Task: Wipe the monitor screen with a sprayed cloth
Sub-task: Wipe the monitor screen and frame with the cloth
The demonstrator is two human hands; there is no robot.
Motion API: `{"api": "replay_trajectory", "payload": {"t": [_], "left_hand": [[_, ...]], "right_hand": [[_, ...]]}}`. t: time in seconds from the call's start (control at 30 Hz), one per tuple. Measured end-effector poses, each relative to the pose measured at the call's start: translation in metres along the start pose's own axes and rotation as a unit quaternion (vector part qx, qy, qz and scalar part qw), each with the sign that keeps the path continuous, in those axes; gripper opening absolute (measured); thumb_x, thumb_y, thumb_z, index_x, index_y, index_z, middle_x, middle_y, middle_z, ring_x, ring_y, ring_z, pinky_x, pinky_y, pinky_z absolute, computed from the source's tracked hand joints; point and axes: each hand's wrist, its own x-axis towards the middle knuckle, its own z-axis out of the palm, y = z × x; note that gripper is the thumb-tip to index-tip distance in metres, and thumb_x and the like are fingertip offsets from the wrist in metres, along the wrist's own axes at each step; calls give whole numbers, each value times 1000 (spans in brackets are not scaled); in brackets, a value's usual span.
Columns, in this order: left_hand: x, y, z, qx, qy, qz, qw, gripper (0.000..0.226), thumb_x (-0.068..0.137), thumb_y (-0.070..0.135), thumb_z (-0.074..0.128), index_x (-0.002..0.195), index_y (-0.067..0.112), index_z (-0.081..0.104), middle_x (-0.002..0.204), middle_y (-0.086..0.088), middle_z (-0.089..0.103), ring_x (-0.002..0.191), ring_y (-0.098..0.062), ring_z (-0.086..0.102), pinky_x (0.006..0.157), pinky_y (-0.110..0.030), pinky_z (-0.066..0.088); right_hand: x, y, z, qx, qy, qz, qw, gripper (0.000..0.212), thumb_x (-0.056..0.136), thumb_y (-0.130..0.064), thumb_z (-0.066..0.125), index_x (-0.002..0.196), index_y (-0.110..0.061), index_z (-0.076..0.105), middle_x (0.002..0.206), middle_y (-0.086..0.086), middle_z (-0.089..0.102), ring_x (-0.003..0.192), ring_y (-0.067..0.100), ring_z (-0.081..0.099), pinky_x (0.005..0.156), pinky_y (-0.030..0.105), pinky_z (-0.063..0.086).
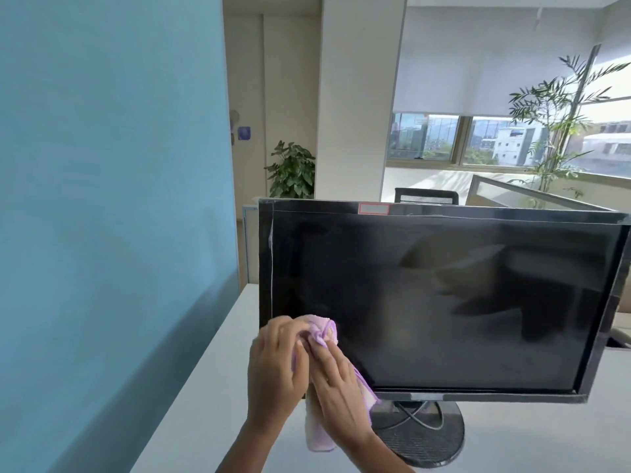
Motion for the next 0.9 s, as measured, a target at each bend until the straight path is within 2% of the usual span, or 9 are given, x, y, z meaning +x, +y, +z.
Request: {"api": "replay_trajectory", "payload": {"t": [0.13, 0.3, 0.4, 0.5, 0.6, 0.67, 0.73, 0.8, 0.9], "left_hand": [[-5, 15, 12, -4, -60, -15, 998, 20, 80, 11, 52, 97, 15, 63, 101, 0, 63, 89, -16, 60, 82, -21, 41], [-1, 37, 25, -81, -129, -42, 987, 37, 82, 6, 57, 118, 15, 55, 112, 2, 60, 103, -12, 57, 90, -31, 49], [0, 54, 31, -89, -151, -71, 982, 31, 83, 6, 55, 113, 14, 59, 105, 1, 66, 96, -14, 60, 88, -38, 51], [0, 72, 40, -58, -145, -38, 987, 16, 84, 16, 50, 90, 17, 64, 86, 7, 64, 81, -11, 57, 82, -35, 48], [-1, 85, 48, -62, -146, -36, 987, 18, 89, 10, 51, 97, 21, 62, 83, 16, 59, 84, -6, 54, 86, -21, 40], [0, 96, 52, -95, -158, -40, 982, 21, 90, 11, 53, 103, 25, 57, 79, 19, 55, 83, -3, 56, 82, -12, 43], [2, 107, 56, -136, -176, -35, 974, 27, 89, 9, 54, 99, 34, 52, 75, 17, 55, 80, -2, 58, 73, -8, 46], [3, 117, 61, -158, -195, -24, 968, 34, 89, 8, 53, 95, 41, 46, 74, 13, 56, 79, -2, 58, 71, -12, 49], [5, 129, 69, -164, -205, -5, 965, 38, 89, 9, 53, 92, 45, 44, 76, 10, 56, 78, -5, 56, 70, -16, 50]], "right_hand": [[3, 9, -29, 48, 48, 1, 998, 45, 83, -10, 46, 128, -8, 45, 136, 0, 38, 126, 12, 39, 114, 25, 23], [-13, 25, -60, 77, 20, -28, 996, 44, 84, -7, 44, 128, -8, 43, 133, 0, 40, 122, 12, 42, 108, 26, 34], [-28, 37, -74, 116, -12, -21, 993, 47, 85, -8, 46, 132, -9, 42, 136, 1, 36, 125, 11, 39, 105, 24, 37], [-41, 50, -88, 181, -69, 25, 981, 59, 84, -13, 50, 140, -20, 29, 143, -3, 21, 133, 7, 28, 106, 22, 36], [-40, 64, -107, 264, -113, 76, 955, 63, 90, -36, 51, 141, -40, 13, 144, -22, 9, 137, -4, 17, 109, 14, 27], [-34, 74, -122, 288, -97, 130, 944, 56, 90, -42, 52, 137, -45, 21, 138, -31, 14, 130, -9, 26, 107, 14, 30], [-27, 86, -135, 273, -73, 171, 944, 41, 90, -35, 55, 129, -37, 40, 129, -30, 29, 120, -8, 34, 103, 22, 37], [-20, 96, -146, 240, -62, 190, 950, 24, 90, -28, 59, 113, -31, 57, 118, -27, 36, 114, -10, 32, 99, 21, 36], [-14, 112, -161, 226, -49, 208, 951, 8, 87, -26, 63, 95, -24, 65, 110, -25, 40, 110, -11, 33, 93, 12, 32]]}}
